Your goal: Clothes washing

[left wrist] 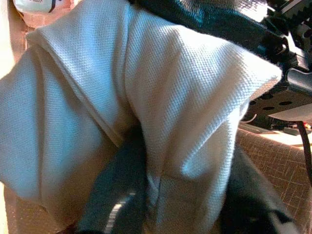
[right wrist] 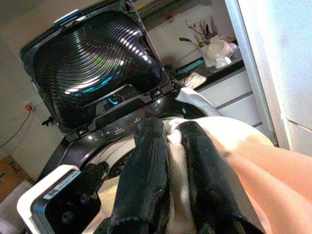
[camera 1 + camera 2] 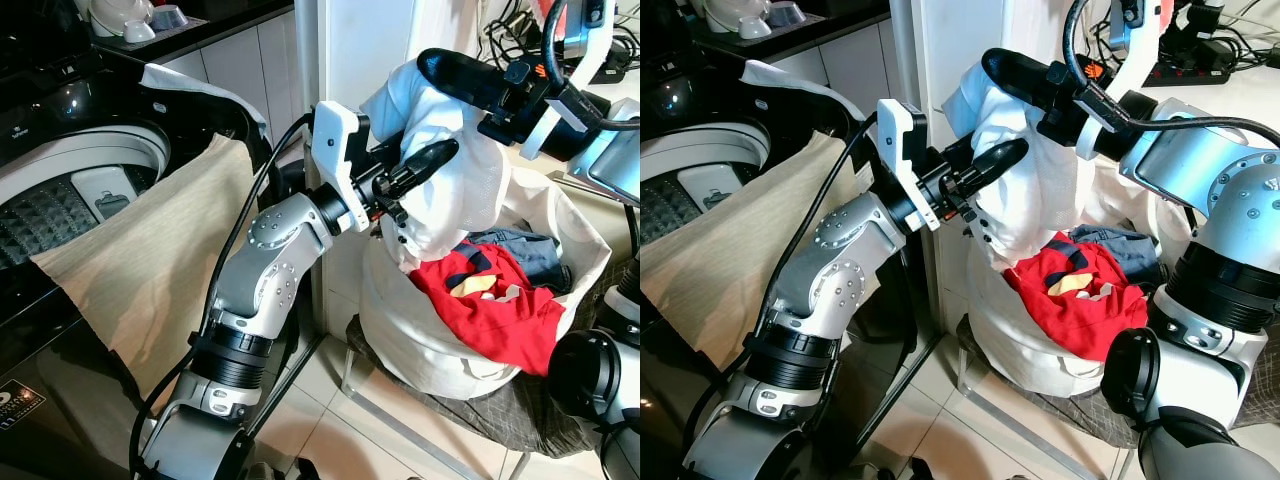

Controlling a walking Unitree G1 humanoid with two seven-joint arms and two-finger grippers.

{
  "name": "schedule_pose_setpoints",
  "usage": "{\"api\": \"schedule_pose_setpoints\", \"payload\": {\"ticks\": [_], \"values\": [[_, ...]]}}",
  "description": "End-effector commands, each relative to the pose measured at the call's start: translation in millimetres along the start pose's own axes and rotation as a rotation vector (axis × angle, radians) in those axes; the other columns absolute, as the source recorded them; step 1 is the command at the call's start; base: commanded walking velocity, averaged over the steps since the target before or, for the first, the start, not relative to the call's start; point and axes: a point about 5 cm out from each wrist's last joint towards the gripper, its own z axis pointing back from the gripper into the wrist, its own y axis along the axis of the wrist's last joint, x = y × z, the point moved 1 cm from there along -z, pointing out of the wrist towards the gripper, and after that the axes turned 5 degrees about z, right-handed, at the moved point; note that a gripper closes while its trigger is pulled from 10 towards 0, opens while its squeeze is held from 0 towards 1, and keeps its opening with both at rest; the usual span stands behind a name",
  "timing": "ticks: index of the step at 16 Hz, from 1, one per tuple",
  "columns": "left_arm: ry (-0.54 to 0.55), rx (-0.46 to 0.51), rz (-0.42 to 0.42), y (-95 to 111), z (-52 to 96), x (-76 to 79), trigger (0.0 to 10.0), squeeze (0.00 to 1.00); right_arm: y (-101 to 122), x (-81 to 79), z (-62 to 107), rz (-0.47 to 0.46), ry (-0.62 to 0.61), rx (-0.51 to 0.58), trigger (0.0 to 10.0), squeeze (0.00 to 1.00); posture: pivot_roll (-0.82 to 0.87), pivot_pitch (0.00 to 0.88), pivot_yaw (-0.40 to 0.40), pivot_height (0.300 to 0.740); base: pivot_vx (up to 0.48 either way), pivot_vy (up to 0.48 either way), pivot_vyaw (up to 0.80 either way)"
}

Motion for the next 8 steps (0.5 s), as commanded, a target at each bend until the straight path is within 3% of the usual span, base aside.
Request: {"api": "schedule_pose_setpoints", "payload": {"ticks": [1,5,6,8], "values": [[-0.01,0.002,-0.005,5,-1.9,-0.2,0.0,0.0,1,-6.0,0.9,0.018,0.026,0.003,0.0,0.0,-0.11,0.0,0.046,0.74,0.0,0.0,0.0],[0.042,0.015,-0.013,8,-1.2,-8.4,0.0,0.0,2,-4.6,1.1,0.034,0.012,0.006,0.0,0.0,-0.11,0.0,0.044,0.74,0.0,0.0,0.0],[0.085,0.023,-0.037,13,0.6,-16.2,0.0,0.0,2,-2.0,3.0,0.05,-0.007,0.004,10.0,1.0,-0.1,0.0,0.042,0.74,0.0,0.0,0.0],[0.157,0.037,-0.079,25,7.7,-32.2,0.0,0.0,1,4.3,12.5,0.064,-0.036,-0.003,10.0,1.0,-0.1,0.0,0.042,0.74,0.0,0.0,0.0]]}}
